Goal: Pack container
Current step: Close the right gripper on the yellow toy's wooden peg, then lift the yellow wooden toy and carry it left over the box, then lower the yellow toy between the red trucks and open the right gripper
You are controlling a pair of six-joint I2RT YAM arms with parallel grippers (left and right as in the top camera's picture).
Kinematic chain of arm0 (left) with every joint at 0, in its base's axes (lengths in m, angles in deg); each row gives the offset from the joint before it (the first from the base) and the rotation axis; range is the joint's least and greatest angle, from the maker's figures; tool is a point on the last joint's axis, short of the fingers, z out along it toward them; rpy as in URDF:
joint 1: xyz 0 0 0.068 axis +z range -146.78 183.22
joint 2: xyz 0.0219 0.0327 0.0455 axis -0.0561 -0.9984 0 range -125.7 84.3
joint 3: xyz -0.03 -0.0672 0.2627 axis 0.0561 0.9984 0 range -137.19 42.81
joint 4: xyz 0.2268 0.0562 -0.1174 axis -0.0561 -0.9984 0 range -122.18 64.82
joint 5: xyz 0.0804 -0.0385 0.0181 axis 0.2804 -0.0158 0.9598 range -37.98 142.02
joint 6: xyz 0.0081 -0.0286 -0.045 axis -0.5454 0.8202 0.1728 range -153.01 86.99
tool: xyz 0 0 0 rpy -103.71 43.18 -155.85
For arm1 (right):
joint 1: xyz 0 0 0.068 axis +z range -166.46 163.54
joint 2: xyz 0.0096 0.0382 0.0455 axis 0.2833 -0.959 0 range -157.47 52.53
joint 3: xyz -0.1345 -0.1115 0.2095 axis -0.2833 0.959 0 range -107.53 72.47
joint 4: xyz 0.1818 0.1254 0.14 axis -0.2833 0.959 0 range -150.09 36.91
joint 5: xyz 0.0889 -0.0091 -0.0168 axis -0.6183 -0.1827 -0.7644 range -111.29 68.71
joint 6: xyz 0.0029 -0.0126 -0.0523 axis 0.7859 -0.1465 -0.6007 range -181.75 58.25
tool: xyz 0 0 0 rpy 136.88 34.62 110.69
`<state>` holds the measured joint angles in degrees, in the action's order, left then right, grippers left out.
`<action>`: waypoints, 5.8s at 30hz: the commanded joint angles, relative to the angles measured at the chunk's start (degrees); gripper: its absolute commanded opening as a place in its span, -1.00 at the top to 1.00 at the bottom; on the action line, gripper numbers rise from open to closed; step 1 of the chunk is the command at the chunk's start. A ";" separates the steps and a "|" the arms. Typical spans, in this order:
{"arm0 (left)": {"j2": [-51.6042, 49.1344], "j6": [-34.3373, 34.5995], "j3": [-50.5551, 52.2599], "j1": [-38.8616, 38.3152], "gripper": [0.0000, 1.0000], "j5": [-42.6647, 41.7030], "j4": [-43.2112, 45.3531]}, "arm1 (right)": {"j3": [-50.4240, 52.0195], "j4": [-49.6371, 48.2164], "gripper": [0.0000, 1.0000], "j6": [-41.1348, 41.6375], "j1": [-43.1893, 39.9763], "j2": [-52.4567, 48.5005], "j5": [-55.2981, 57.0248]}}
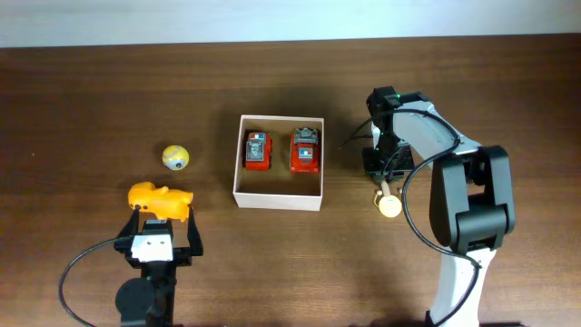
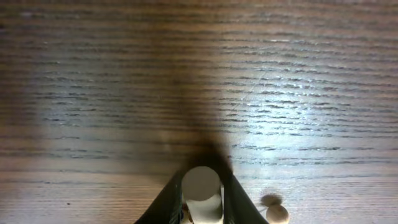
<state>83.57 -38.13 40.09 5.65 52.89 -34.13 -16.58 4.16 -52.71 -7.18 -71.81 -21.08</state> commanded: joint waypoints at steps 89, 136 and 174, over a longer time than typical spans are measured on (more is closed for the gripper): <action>0.37 -0.96 0.24 0.35 -0.99 0.39 0.04 | -55.21 15.02 0.78 12.11 16.81 -2.67 -6.91; 0.37 -0.96 0.24 0.35 -0.99 0.39 0.04 | -49.18 9.31 0.78 21.51 24.52 -14.75 2.40; 0.37 -0.96 0.24 0.35 -0.98 0.39 0.04 | -46.40 7.26 0.08 21.44 24.50 -14.60 1.31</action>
<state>83.57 -38.13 40.09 5.65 52.89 -34.13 -63.29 12.09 -31.73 17.08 -85.66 -19.84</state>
